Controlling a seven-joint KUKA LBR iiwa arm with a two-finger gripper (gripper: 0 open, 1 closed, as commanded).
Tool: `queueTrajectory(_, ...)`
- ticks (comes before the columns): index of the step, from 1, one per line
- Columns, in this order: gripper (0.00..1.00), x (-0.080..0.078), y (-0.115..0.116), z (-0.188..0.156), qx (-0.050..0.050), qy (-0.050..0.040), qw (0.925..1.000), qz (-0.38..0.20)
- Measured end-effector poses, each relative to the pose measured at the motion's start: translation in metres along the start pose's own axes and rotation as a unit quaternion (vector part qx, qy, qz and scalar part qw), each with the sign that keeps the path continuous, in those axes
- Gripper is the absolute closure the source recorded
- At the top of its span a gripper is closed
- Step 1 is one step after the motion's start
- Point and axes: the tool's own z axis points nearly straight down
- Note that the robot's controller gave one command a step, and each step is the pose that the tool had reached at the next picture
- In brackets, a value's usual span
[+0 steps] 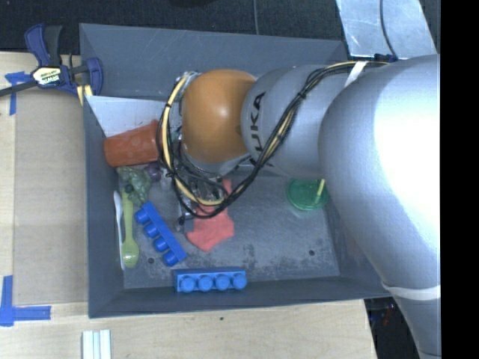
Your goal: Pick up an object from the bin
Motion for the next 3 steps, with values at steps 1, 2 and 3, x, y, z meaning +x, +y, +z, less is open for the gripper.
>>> queueTrajectory(1,0.0,0.0,0.0,0.0,0.0,0.0,1.0,0.0)
queueTrajectory(2,0.0,0.021,-0.011,-0.002,0.0,-0.003,0.9942,-0.108)
queueTrajectory(3,0.0,0.021,-0.036,-0.01,0.0,-0.0038,0.9988,-0.049)
